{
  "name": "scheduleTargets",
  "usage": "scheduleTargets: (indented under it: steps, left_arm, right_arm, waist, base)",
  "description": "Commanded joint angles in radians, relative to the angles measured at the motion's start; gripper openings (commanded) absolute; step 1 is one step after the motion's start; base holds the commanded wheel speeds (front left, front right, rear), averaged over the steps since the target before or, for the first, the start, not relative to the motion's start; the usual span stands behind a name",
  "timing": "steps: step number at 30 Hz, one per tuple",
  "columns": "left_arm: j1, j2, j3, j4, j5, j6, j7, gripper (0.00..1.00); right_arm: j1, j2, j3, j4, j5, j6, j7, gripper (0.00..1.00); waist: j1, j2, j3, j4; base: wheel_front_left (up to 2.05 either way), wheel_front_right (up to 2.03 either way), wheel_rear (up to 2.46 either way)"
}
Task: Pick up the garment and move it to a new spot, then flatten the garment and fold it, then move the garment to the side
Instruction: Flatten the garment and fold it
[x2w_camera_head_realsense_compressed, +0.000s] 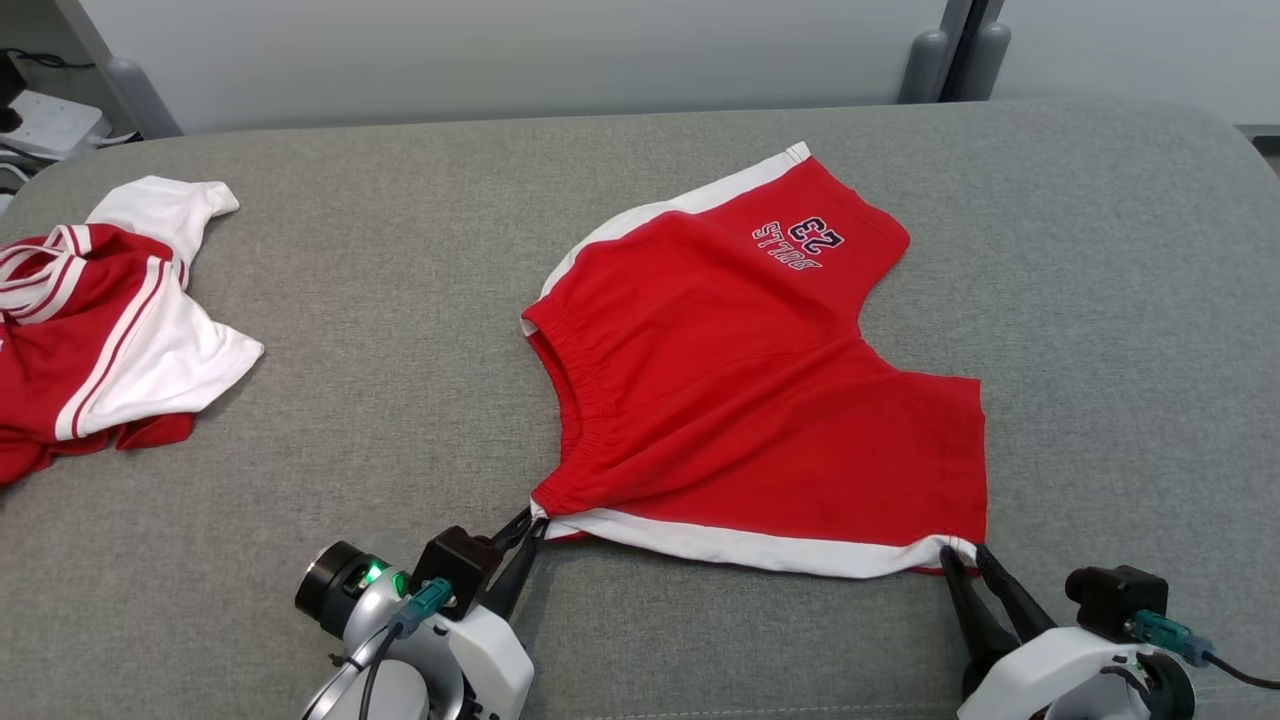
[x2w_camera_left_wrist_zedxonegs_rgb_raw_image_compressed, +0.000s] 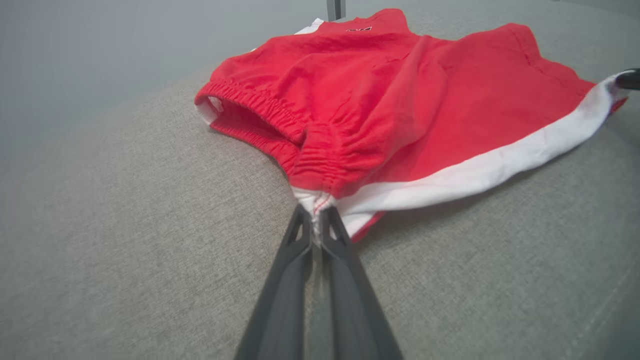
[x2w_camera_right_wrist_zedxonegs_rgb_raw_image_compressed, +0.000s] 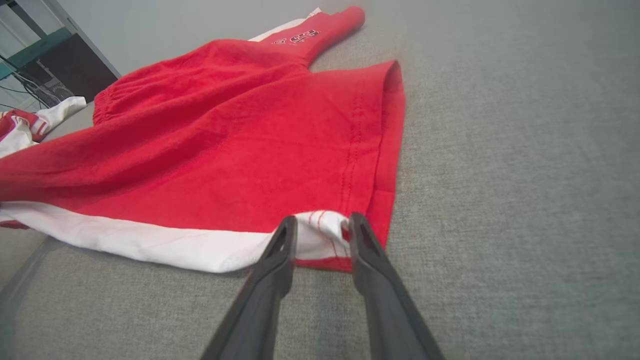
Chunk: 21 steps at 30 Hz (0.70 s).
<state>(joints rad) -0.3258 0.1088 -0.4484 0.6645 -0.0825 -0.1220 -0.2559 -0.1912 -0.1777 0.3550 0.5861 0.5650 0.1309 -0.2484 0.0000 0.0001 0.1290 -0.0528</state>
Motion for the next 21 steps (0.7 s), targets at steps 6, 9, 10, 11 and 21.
scheduleTargets:
  steps: [6, 9, 10, 11, 21]
  left_arm:
    - [-0.007, 0.009, 0.036, -0.036, -0.02, 0.006, -0.006, 0.0]
    - [-0.002, 0.004, 0.036, -0.033, -0.026, 0.005, -0.006, 0.0]
    - [0.001, 0.002, 0.037, -0.033, -0.033, 0.005, -0.006, 0.0]
    - [0.005, 0.0, 0.039, -0.034, -0.041, 0.004, -0.006, 0.0]
    - [0.074, 0.022, 0.016, -0.126, -0.101, -0.004, 0.029, 0.0]
  right_arm:
    - [-0.048, 0.0, 0.04, 0.064, 0.034, 0.0, -0.013, 0.0]
    - [-0.048, -0.01, 0.032, 0.054, 0.026, 0.0, -0.013, 0.0]
    - [-0.043, -0.015, 0.024, 0.04, 0.021, 0.0, -0.013, 0.0]
    - [-0.035, -0.021, 0.013, 0.021, 0.016, 0.0, -0.013, 0.0]
    - [0.121, -0.073, -0.126, -0.224, -0.06, 0.0, -0.013, 0.0]
  waist:
    - [0.0, -0.0001, -0.001, 0.015]
    - [0.0, -0.0001, -0.004, 0.016]
    - [0.0, -0.0001, -0.006, 0.015]
    - [0.0, -0.0001, -0.006, 0.013]
    - [0.0, -0.0001, -0.029, -0.007]
  base:
    - [0.0, 0.0, 0.0]
    - [0.0, 0.0, 0.0]
    - [0.0, 0.0, 0.0]
    - [0.0, 0.0, 0.0]
    - [0.0, 0.0, 0.0]
